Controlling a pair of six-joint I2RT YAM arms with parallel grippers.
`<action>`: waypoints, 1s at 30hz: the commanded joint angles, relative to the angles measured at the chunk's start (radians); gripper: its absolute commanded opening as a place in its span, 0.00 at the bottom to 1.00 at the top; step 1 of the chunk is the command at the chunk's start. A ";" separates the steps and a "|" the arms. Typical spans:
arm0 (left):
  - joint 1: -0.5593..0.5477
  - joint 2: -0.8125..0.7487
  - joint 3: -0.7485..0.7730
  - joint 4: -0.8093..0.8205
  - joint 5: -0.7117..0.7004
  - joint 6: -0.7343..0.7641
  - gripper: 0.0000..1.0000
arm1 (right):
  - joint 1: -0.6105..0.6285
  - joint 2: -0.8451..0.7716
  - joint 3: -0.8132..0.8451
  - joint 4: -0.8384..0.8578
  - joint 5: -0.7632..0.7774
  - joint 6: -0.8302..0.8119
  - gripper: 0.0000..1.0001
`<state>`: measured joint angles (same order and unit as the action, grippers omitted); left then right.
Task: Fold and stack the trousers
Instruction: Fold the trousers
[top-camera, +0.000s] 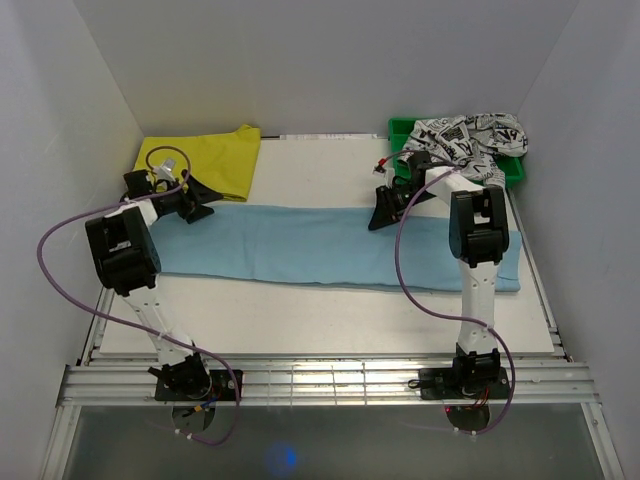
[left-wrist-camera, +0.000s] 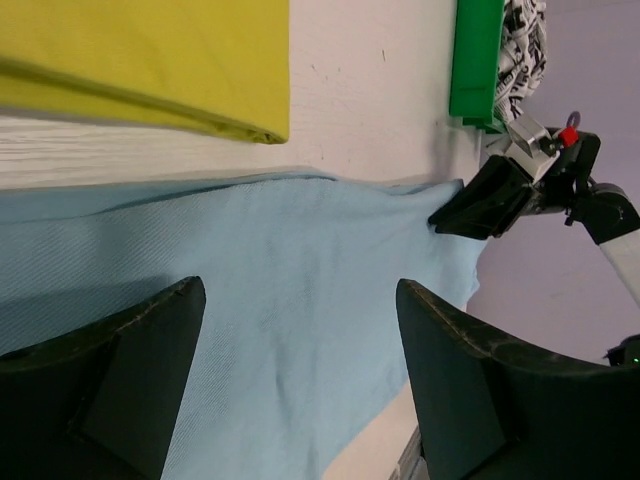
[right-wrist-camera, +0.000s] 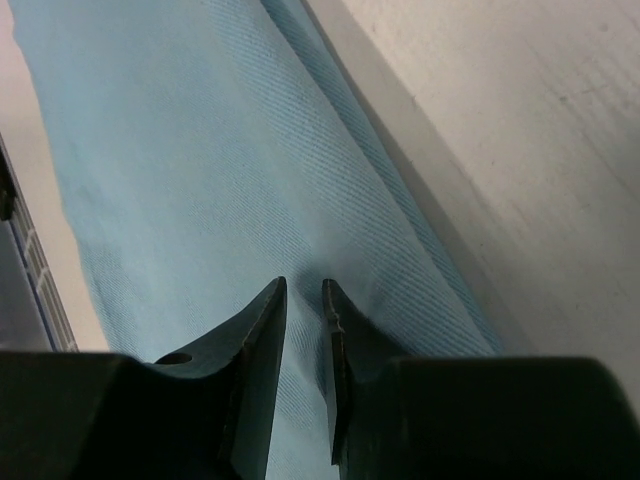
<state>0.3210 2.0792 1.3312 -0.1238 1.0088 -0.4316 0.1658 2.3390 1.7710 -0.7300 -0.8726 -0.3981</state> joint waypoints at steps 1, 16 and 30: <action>0.049 -0.146 -0.023 -0.065 -0.045 0.099 0.88 | -0.009 -0.052 -0.009 -0.131 0.129 -0.136 0.28; 0.144 0.054 0.075 0.085 -0.410 0.186 0.80 | -0.009 -0.063 -0.154 -0.421 0.444 -0.387 0.29; 0.220 -0.100 0.091 0.014 -0.375 0.315 0.82 | -0.011 -0.064 -0.066 -0.427 0.390 -0.341 0.30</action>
<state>0.5575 2.1265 1.4345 -0.0765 0.5400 -0.1734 0.1459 2.2303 1.6432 -1.1988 -0.5694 -0.7204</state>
